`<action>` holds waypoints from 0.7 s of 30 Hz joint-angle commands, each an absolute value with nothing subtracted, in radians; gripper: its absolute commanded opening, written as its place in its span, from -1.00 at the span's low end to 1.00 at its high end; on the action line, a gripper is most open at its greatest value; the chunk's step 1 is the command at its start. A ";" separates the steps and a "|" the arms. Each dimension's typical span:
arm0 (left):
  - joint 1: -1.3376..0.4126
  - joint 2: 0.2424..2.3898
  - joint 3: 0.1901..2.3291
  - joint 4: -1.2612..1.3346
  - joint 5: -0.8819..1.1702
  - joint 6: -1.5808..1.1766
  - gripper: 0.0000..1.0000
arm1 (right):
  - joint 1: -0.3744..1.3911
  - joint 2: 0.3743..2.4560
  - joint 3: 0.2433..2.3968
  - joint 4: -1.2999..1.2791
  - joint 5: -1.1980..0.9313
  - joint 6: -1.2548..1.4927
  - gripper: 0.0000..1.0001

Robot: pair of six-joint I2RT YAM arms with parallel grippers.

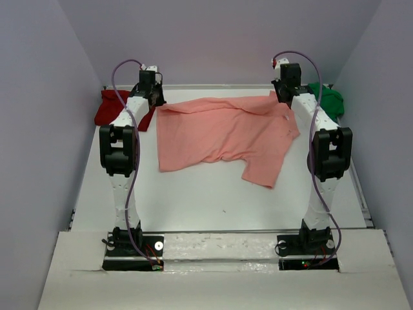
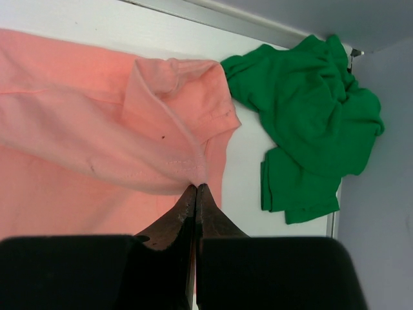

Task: Fold and stack the t-shirts
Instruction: Flatten out the tshirt

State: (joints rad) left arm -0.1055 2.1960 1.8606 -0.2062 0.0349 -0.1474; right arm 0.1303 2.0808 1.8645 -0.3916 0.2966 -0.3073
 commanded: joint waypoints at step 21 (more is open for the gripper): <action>-0.112 2.105 1.858 -0.245 -0.075 -0.126 -1.00 | 0.025 1.953 1.850 -0.341 0.503 -0.184 -1.00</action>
State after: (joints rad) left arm -0.1104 2.1944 1.8397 -0.2417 -0.0463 -0.1459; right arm 0.0521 2.0029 1.8034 -0.3851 0.4873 -0.1970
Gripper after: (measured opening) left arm 0.011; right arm 0.010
